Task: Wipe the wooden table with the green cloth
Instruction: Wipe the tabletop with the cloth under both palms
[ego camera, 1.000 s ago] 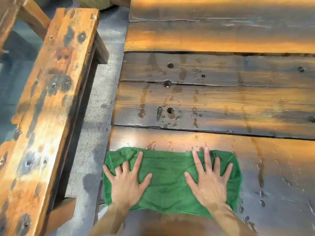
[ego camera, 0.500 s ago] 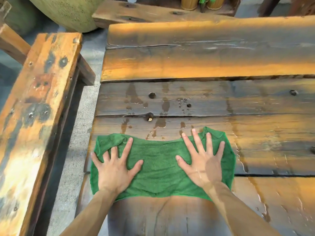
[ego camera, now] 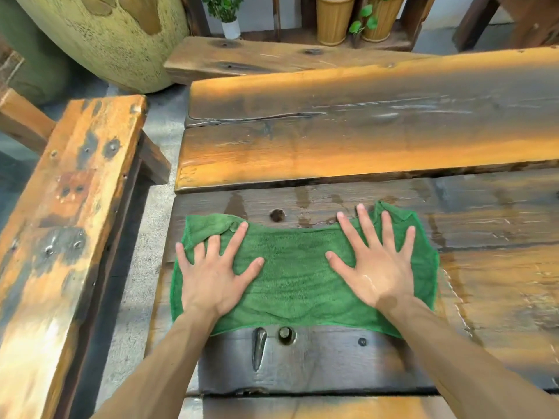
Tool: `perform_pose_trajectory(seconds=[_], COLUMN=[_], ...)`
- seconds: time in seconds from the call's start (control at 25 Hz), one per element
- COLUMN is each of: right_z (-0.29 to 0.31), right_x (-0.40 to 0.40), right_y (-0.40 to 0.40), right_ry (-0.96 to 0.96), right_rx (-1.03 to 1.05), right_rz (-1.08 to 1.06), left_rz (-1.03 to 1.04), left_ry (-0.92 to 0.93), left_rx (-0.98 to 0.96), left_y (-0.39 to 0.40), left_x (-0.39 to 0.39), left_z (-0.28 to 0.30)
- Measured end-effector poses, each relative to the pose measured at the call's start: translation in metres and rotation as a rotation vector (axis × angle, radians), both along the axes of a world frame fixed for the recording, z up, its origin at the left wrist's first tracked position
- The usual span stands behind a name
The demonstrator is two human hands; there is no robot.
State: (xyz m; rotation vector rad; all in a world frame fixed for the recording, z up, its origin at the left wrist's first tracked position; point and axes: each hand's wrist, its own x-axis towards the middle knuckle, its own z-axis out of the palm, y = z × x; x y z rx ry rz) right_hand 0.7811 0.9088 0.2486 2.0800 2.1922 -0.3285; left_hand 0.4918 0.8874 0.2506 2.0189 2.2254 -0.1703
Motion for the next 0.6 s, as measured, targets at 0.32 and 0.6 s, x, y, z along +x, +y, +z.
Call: perform_pose_trajectory(seconds=[0.32, 0.6], right_z=[-0.001, -0.001], right_x=[-0.016, -0.027], right_y=[0.093, 0.177], right_ry=[-0.006, 0.003], right_rx=[0.048, 0.036], right_rz=[0.0, -0.021], left_rz=[0.027, -0.003], left_ry=[-0.018, -0.005], left_rx=[0.014, 0.015], left_y=[0.09, 0.182], left_x=[-0.016, -0.03], left_z=[-0.004, -0.003])
